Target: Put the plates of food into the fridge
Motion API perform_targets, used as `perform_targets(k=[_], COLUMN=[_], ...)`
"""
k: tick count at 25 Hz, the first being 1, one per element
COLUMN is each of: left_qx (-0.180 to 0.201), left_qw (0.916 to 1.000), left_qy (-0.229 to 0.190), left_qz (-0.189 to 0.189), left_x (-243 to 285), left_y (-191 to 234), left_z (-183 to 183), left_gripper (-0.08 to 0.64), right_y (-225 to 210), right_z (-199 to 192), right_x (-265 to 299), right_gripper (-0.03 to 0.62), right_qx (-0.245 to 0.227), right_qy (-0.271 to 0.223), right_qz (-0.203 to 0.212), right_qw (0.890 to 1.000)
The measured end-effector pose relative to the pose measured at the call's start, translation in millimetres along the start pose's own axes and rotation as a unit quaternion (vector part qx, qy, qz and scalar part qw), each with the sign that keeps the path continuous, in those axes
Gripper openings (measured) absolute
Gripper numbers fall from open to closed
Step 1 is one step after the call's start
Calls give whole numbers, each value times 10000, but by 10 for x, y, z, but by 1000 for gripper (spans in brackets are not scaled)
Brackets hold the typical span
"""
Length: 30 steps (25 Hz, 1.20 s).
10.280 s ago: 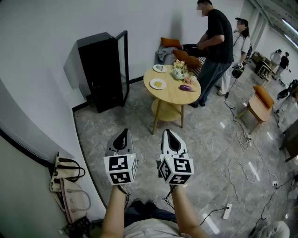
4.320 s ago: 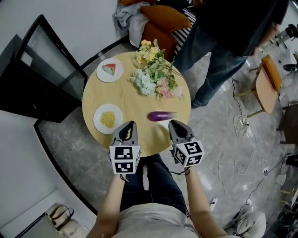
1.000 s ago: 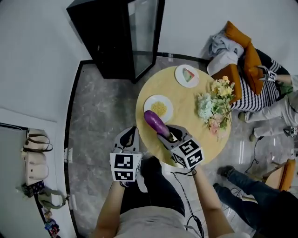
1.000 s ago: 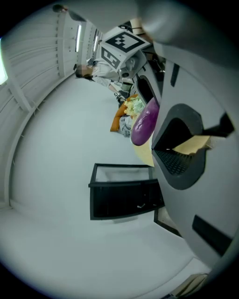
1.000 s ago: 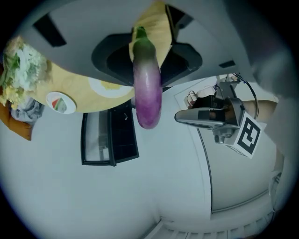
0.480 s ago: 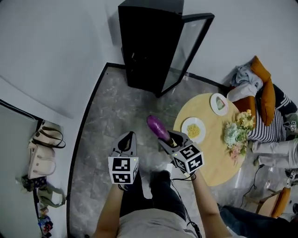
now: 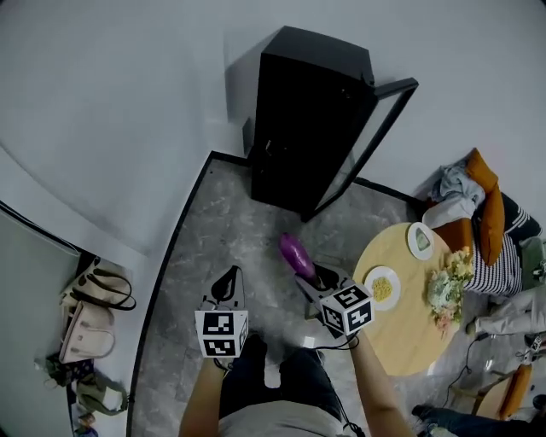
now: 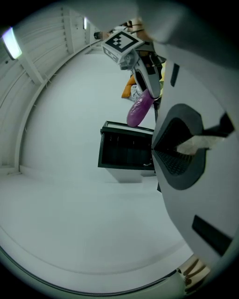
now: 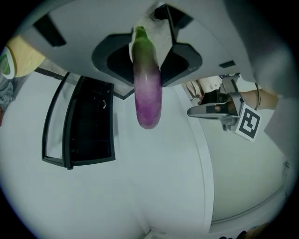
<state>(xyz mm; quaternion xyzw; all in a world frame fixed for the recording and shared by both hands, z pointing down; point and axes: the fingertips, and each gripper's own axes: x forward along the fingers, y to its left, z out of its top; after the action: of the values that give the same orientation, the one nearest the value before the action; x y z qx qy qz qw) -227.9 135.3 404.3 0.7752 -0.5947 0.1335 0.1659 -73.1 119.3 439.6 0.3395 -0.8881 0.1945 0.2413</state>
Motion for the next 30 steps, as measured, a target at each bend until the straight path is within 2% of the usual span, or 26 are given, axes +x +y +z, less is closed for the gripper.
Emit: perform_targets(k=[6,14,30], left_qx=[-99,-88,121], left_qw=[9999,9999,9999], left_qy=[-21,-25,-90], left_qz=[36,88,-16], left_x=[89,361,1754], left_y=[356,505,720], left_z=[63,170,962], left_gripper=[8,8,8], right_y=[-38,-313,-1467], right_z=[278,537,1407], right_x=[289,574,1339], right_gripper=[184,184,184], right_qx=[41,82,161], right_qy=[-31,-87,-210], right_qz=[-110,-177,-315], right_qw=[9999,9998,9992])
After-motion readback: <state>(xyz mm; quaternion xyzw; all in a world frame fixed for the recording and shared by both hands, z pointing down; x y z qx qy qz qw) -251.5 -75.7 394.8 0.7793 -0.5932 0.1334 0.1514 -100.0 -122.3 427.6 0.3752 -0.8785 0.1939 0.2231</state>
